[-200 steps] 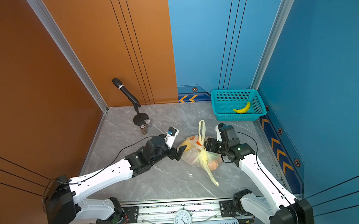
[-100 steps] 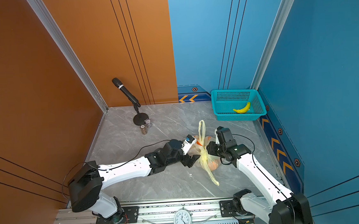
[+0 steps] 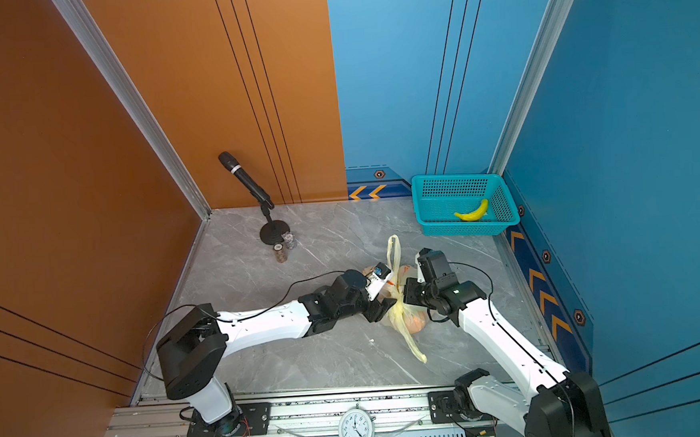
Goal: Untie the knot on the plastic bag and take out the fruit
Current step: 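Grasp the knotted bag handles with both grippers at the knot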
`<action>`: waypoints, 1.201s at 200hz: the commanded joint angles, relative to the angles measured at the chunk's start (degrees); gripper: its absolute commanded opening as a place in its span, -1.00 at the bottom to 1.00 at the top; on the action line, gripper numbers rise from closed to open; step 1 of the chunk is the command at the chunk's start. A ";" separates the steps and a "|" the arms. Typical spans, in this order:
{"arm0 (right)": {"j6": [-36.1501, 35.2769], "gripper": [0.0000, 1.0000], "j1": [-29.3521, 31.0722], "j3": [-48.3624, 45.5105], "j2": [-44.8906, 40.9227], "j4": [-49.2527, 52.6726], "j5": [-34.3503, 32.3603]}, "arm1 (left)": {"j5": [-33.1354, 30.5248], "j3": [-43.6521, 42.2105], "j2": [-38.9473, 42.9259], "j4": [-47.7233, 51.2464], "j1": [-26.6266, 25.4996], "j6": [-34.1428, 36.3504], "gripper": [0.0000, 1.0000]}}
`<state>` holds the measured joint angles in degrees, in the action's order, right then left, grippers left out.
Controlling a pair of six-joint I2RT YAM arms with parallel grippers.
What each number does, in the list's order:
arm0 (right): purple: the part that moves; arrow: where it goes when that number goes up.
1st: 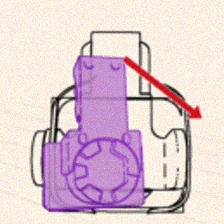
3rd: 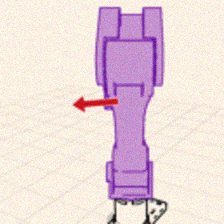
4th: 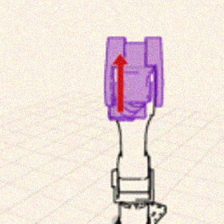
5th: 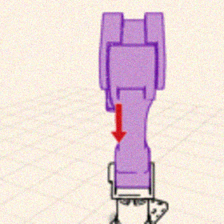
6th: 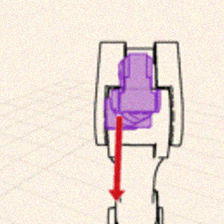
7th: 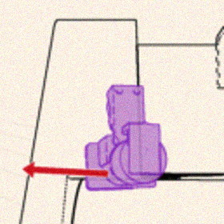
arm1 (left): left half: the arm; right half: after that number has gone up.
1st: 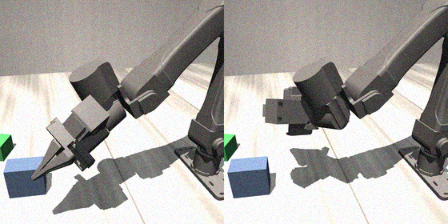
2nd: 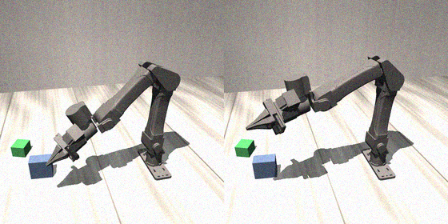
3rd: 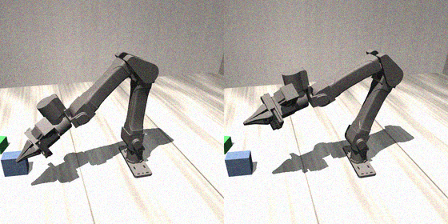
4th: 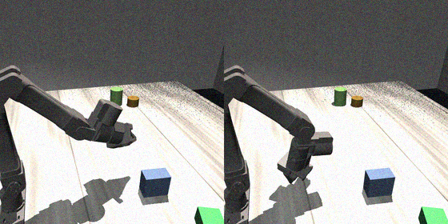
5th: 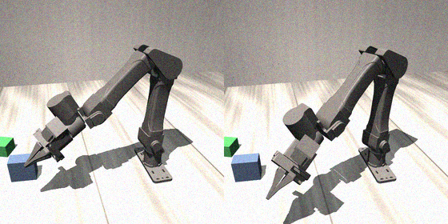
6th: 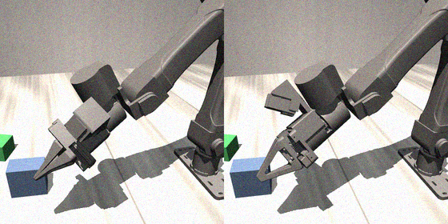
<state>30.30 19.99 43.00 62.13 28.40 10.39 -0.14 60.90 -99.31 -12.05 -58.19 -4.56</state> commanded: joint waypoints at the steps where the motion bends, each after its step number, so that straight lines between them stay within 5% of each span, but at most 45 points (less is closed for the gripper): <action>1: 0.11 -0.83 0.55 -1.21 -0.15 -0.54 -1.03 | 2.76 1.70 -0.69 1.81 -0.35 0.96 0.26; 48: 0.28 -1.00 0.75 -1.52 -0.60 -1.55 -1.69 | 6.14 1.72 -1.50 4.66 -0.45 1.53 0.11; 115: 0.02 -1.00 0.65 -2.08 -1.51 -1.33 -3.85 | -0.13 0.45 0.37 5.11 -0.24 1.59 -0.76; 136: 0.02 -1.00 0.49 -2.40 -2.05 -1.15 -4.89 | -2.58 -0.10 1.41 5.72 -0.08 1.24 -0.90; 240: -0.33 -1.00 -3.00 -3.15 -5.10 0.76 -8.03 | -9.57 -5.62 6.08 6.80 2.07 -1.21 -1.00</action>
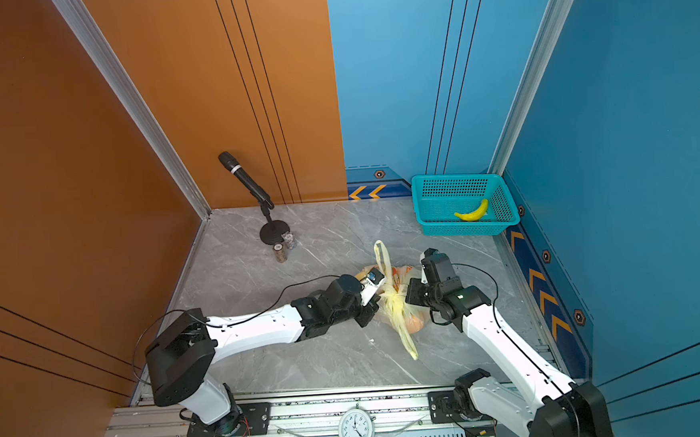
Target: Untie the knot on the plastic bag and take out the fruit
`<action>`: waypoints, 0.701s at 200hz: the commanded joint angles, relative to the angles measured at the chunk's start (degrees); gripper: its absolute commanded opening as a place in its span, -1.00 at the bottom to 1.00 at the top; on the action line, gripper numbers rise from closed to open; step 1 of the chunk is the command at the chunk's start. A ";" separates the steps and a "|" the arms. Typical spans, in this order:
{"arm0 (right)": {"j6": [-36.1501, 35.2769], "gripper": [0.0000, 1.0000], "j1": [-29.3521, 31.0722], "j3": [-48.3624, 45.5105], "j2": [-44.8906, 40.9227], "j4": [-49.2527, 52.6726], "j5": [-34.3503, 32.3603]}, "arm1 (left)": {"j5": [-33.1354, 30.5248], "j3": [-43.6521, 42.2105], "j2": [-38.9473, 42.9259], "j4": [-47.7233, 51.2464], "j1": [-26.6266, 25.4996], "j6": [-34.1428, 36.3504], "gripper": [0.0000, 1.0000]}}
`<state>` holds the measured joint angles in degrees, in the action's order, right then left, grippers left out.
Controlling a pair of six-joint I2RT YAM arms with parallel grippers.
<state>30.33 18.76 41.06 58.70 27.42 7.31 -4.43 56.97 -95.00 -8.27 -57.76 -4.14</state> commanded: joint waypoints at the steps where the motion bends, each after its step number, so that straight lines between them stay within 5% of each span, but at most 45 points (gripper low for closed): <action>1: -0.36 -1.00 -1.83 -1.22 -1.75 1.75 -4.99 | -5.35 -1.68 1.76 3.05 1.66 -1.69 -1.00; 86: -0.68 -1.00 -5.06 -2.68 -4.19 2.21 -3.94 | -7.80 -4.56 4.09 1.39 3.17 -3.75 -1.00; 109: -0.64 -1.00 -5.05 -2.35 -5.85 1.71 -2.07 | -7.50 -4.59 5.05 0.57 3.00 -3.60 -0.65; 140: -0.73 -0.43 -3.78 -0.61 -8.50 2.33 -0.65 | -5.17 -2.94 6.91 0.44 2.39 -3.00 -0.31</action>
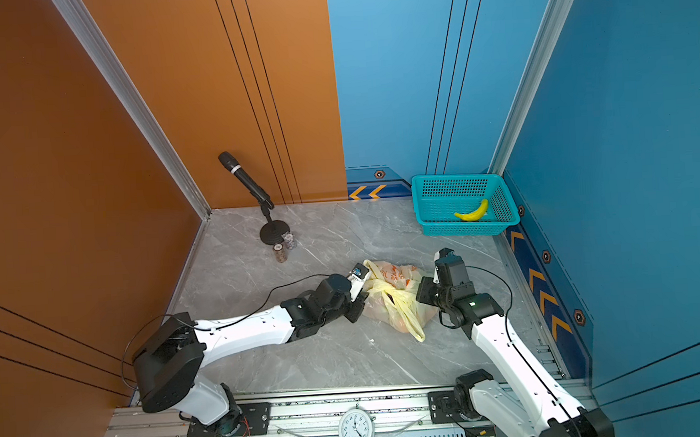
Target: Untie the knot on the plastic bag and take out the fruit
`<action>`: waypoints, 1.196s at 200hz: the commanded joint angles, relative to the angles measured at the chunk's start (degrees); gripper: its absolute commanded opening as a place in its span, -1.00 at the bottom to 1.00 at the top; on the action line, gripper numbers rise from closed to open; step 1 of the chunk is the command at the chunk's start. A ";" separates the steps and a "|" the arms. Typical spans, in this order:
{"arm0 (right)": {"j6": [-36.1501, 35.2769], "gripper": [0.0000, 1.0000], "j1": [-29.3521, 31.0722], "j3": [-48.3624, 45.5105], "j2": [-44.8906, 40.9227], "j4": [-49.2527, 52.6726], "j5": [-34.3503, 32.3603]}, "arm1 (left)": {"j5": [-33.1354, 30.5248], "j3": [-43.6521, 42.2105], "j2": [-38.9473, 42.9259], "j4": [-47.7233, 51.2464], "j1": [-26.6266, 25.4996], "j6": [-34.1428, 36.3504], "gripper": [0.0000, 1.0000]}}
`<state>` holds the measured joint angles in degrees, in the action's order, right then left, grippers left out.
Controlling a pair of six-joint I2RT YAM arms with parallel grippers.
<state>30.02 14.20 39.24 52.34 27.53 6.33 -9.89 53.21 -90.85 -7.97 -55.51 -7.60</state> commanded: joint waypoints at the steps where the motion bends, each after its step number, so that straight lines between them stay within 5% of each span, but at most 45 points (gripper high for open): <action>1: -0.46 -0.41 0.81 1.32 -2.19 2.29 0.30 | 0.39 0.82 2.81 0.14 0.14 0.51 -0.31; 90: -3.91 0.03 9.72 8.52 5.97 7.83 -1.64 | 4.23 13.04 -2.52 7.93 0.00 2.05 -0.02; 151: -5.65 0.07 11.91 8.11 12.51 6.65 -0.99 | 8.05 18.06 -8.04 12.47 0.28 1.54 0.18; 198: -5.80 -0.31 11.91 7.55 14.87 4.96 -0.17 | 7.01 15.98 -9.56 12.89 0.35 0.27 0.15; 239: -5.93 -0.71 11.91 6.94 14.49 4.64 -0.51 | 5.85 15.27 -10.33 13.17 0.66 -0.46 -0.23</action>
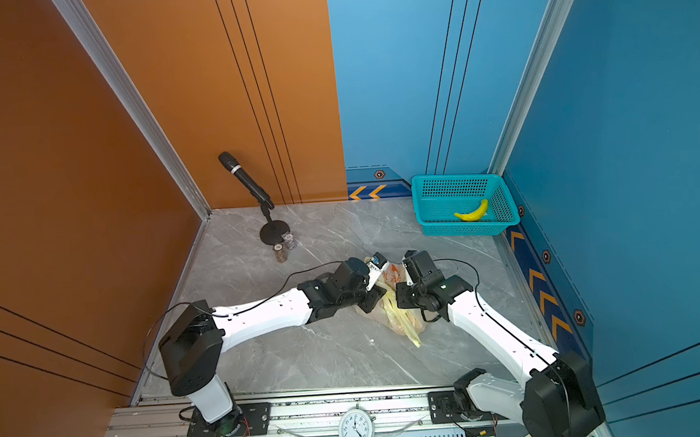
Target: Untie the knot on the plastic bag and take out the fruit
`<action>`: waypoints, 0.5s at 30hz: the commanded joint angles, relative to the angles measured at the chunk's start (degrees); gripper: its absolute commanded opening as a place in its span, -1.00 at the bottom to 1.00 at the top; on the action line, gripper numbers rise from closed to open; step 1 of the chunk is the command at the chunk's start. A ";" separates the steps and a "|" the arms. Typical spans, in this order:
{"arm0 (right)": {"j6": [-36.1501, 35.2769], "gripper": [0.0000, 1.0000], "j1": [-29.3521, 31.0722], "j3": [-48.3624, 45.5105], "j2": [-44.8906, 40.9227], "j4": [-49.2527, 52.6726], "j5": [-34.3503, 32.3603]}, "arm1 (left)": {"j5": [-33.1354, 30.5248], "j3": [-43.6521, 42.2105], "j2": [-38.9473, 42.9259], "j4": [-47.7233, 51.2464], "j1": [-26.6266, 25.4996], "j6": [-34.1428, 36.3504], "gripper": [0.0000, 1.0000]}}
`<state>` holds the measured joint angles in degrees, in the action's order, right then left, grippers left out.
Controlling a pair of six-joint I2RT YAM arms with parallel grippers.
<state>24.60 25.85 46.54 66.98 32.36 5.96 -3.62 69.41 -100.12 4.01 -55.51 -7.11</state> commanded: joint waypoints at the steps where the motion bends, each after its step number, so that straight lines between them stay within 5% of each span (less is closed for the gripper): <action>1: -0.52 -0.72 0.26 -0.38 -0.21 -0.23 -0.15 | -0.43 -0.92 -1.10 1.14 0.71 -0.91 -0.25; 6: -0.44 -0.99 0.17 -1.09 -2.05 -0.72 -1.13 | -0.89 -1.44 -0.49 -0.33 0.83 -1.24 -0.61; 11: -0.21 -1.00 -0.01 -1.91 -3.94 -1.07 -2.92 | -1.30 -2.34 0.77 -1.42 1.20 -1.39 -1.00; 15: -0.12 -1.00 -0.25 -2.09 -5.15 -0.89 -4.62 | -3.24 -3.33 2.06 -1.57 1.48 -1.57 -1.00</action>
<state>24.23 25.82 45.41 63.29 31.40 4.84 -4.12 67.44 -99.92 2.20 -55.07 -8.47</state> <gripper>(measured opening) 0.047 0.046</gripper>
